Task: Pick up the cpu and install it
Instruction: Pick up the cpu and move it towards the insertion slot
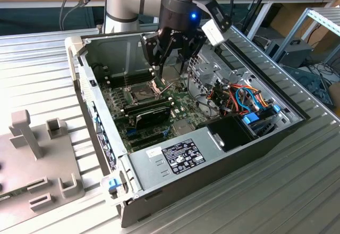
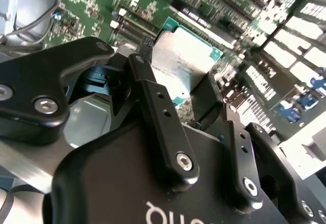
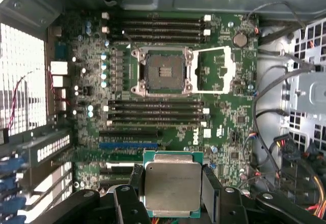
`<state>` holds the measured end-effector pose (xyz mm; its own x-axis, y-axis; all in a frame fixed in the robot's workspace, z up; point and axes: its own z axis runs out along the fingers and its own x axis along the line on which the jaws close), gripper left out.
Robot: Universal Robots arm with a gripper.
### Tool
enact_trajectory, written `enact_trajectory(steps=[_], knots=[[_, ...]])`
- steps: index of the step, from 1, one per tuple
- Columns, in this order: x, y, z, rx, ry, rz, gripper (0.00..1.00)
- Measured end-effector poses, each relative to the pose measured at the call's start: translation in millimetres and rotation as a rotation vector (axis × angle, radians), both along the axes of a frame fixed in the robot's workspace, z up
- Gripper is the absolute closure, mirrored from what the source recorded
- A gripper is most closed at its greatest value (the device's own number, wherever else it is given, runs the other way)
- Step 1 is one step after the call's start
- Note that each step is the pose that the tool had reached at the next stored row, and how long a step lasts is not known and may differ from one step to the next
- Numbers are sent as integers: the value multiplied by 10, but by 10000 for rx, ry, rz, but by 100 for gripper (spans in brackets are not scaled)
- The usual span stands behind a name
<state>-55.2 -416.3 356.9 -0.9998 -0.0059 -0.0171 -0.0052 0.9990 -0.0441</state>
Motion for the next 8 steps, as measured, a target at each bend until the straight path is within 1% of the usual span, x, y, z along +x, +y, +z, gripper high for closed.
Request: enact_trajectory(steps=[1,3,5,7,8], knots=[[0,32,-9,0,-1,0,45],[0,117,-40,-2,0,0,45],[0,167,-75,1,0,-1,45],[0,237,-120,-1,0,0,45],[0,265,-139,1,-1,0,45]])
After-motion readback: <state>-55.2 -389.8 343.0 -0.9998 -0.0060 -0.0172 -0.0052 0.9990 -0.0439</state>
